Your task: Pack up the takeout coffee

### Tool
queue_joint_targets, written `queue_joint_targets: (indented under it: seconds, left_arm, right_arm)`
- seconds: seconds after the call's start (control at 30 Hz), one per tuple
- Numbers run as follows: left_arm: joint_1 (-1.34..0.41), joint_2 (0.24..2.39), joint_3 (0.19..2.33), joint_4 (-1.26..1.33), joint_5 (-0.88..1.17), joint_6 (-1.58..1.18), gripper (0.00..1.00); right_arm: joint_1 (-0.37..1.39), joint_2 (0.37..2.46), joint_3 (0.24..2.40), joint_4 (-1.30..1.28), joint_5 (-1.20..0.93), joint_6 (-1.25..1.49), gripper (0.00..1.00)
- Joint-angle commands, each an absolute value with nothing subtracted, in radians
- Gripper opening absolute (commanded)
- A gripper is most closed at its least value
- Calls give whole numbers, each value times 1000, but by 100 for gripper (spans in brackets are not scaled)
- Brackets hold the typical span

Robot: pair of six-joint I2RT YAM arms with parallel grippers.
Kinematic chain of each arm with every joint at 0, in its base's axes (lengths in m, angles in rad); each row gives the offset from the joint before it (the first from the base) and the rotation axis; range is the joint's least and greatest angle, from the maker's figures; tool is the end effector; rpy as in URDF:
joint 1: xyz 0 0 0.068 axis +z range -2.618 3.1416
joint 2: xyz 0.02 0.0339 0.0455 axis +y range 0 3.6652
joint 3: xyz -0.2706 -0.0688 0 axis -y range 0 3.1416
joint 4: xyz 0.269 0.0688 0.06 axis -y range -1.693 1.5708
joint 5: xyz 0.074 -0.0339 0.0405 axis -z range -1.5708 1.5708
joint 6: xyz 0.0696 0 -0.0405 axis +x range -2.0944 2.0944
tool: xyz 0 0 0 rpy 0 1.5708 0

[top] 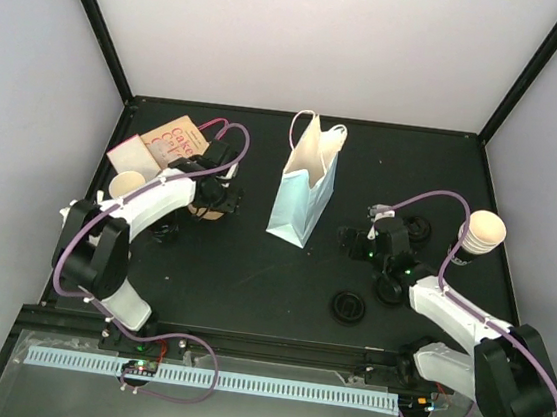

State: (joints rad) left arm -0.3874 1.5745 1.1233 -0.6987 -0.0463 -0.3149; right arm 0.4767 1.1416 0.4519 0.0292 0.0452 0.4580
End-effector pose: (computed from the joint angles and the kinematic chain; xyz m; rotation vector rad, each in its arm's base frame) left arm 0.3233 -0.1284 0.1898 0.0854 2.7260 -0.1411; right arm 0.2382 0.1195 0.1466 0.0039 2.2702 0.4547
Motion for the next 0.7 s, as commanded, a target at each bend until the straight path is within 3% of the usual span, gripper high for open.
queue_joint_targets:
  seconds: [0.0, 0.67]
  left_arm:
    - [-390, 1611, 1148, -657, -97, -326, 74]
    - [-388, 1607, 1134, -636, -275, -355, 58]
  right_arm:
    - [481, 1118, 452, 97, 62, 451, 100]
    - [480, 1125, 451, 116, 24, 451, 100]
